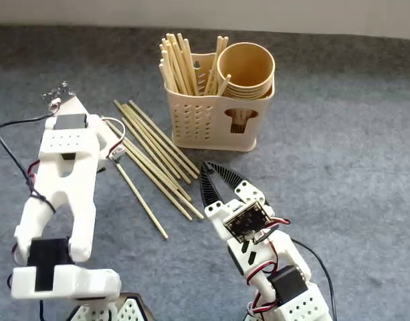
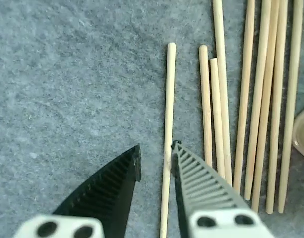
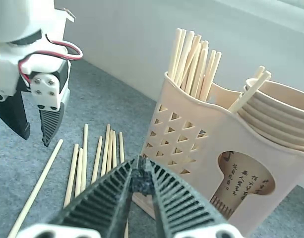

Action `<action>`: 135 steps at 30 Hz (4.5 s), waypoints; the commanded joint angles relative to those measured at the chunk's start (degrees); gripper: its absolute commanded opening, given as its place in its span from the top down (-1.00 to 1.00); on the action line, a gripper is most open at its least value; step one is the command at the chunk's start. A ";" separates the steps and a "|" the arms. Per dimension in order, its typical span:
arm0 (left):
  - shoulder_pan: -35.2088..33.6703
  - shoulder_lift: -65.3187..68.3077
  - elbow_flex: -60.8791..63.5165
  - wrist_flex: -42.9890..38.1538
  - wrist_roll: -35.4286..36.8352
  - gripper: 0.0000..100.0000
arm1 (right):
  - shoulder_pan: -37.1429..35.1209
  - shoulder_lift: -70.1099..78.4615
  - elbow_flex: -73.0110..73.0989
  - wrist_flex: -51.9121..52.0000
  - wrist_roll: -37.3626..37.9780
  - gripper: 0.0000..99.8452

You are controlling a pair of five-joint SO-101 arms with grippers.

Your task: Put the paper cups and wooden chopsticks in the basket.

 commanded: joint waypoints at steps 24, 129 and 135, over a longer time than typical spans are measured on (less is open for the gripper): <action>-0.22 31.08 -23.52 -0.62 2.73 0.79 | 0.57 -1.01 5.85 -0.04 0.70 0.99; 21.23 -41.36 3.91 -60.31 -24.26 0.99 | 0.31 -0.57 5.67 0.13 4.22 0.99; 21.23 -35.12 3.82 -64.18 -25.67 0.99 | 0.31 -0.57 5.67 0.13 4.22 0.99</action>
